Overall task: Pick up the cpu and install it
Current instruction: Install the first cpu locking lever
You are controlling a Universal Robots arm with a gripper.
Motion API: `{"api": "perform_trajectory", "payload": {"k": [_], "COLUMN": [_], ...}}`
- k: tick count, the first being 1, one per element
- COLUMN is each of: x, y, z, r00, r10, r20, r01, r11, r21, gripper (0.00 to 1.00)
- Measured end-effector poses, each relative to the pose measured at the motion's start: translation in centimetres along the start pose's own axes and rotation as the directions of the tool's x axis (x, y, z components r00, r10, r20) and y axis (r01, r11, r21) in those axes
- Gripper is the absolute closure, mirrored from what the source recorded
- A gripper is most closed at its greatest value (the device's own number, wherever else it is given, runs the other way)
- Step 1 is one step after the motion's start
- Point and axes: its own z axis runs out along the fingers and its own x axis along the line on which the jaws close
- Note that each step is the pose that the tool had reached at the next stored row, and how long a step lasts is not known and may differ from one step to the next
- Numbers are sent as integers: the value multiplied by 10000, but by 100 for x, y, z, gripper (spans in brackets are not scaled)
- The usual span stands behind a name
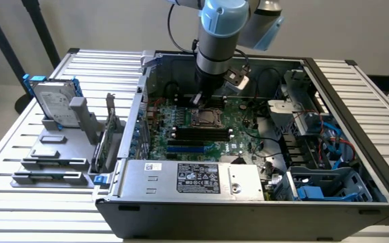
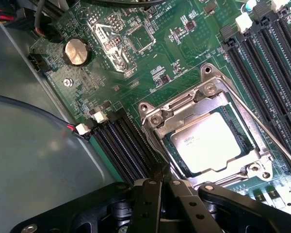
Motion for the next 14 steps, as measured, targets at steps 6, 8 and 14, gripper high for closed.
{"api": "perform_trajectory", "payload": {"k": [6,8,14], "x": [0,0,16], "y": [0,1,27], "z": [-1,0,4], "r00": [10000,10000,10000], "r10": [4,5,5], "r20": [42,46,49], "r01": [-4,-5,-5], "r11": [10000,10000,10000], "r21": [-26,-29,-32], "gripper": [89,89,89]}}
